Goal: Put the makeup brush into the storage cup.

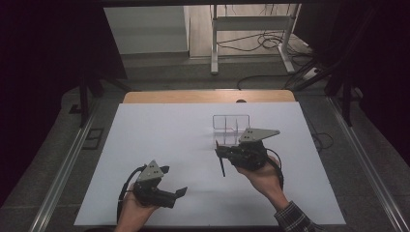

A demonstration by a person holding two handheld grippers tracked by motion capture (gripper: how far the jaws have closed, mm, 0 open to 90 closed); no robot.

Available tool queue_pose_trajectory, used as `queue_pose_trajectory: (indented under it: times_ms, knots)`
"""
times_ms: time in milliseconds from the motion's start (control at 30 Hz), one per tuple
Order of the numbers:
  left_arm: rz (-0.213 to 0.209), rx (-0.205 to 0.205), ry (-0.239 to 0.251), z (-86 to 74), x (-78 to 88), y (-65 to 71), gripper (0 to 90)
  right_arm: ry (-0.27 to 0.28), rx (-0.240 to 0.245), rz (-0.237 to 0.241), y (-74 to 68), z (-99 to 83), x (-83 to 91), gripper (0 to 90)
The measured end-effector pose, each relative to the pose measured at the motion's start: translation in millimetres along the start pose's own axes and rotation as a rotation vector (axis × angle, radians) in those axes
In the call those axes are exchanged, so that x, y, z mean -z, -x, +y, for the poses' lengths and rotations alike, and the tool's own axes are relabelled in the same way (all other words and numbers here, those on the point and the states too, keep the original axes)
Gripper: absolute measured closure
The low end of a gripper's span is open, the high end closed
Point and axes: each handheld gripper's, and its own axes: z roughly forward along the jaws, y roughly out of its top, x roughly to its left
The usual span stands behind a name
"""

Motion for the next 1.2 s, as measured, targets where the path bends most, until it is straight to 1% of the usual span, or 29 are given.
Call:
queue_pose_trajectory:
  times_ms: [100,267,400,533,667,867,1200]
  knots:
    - [0.012,-0.001,-0.004,-2.6,2.3,-0.8,4.6,0.002,-0.002,-0.001,1.2,0.9,0.7,83.6]
    - [0.029,0.01,-0.012,-8.8,6.9,-3.0,3.3,0.012,-0.008,-0.006,3.6,4.0,3.2,83.6]
    - [0.048,0.009,-0.024,-13.0,9.5,-4.0,2.1,0.016,-0.012,-0.012,6.1,8.7,4.7,83.6]
    - [0.059,0.006,-0.036,-15.4,10.6,-4.2,1.6,0.014,-0.012,-0.019,8.3,11.0,4.6,83.6]
    - [0.075,0.005,-0.045,-18.5,13.6,-5.2,1.3,0.021,-0.017,-0.03,12.8,15.3,5.0,83.6]
    - [0.082,0.026,-0.036,-22.6,18.1,-7.8,1.3,0.029,-0.021,-0.041,15.9,21.2,3.8,83.6]
    - [0.115,0.03,-0.03,-30.6,26.9,-11.0,1.3,0.033,-0.026,-0.065,25.1,27.8,0.4,83.6]
